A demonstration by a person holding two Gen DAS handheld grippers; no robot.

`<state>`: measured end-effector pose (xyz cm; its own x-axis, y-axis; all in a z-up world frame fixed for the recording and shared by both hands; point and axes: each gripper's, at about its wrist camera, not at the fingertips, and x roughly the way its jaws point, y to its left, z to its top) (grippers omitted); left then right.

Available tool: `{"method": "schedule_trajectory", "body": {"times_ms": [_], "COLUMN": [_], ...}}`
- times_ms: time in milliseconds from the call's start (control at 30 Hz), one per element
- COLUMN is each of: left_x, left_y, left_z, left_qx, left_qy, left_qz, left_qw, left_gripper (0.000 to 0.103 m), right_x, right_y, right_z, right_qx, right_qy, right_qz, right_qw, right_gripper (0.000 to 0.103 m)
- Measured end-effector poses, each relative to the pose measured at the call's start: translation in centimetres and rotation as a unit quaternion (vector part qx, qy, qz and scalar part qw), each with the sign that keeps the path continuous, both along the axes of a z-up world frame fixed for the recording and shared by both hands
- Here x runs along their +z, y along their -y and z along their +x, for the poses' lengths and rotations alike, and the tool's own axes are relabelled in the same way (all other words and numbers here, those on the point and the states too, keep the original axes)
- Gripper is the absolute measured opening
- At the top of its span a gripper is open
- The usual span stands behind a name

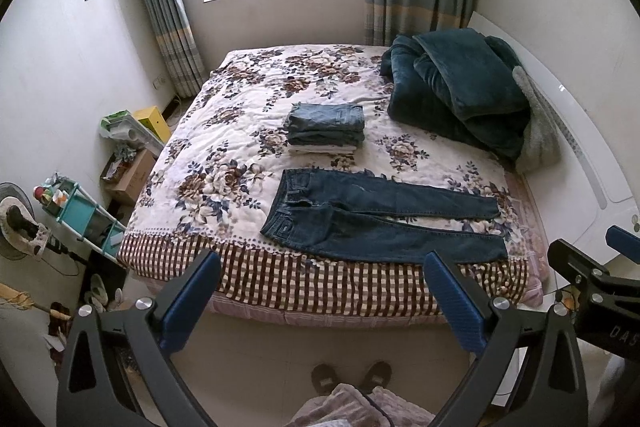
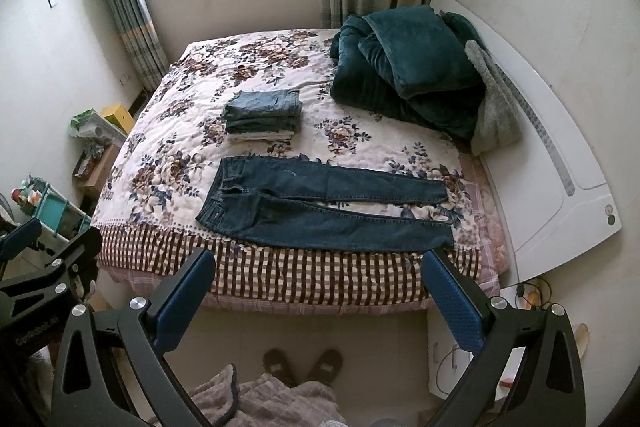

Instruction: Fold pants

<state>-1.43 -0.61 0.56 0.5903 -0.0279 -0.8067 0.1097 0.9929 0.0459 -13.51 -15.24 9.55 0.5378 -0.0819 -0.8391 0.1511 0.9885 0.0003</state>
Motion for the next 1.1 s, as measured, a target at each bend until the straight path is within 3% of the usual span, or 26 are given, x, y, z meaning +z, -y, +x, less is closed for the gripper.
{"method": "schedule_trajectory", "body": {"times_ms": [1100], "left_x": [-0.35], "left_y": [0.16], "left_z": [-0.29], "left_qx": [0.0], "left_qy": [-0.002], "left_qz": [-0.007], "left_qw": [1.0], "left_gripper": [0.103], "right_x": [-0.65], "right_y": [-0.81], "right_z": [-0.39], "right_qx": [0.005], "right_qy": [-0.005], "right_qz": [0.0], "right_qw": [1.0], "right_gripper": [0.103]}}
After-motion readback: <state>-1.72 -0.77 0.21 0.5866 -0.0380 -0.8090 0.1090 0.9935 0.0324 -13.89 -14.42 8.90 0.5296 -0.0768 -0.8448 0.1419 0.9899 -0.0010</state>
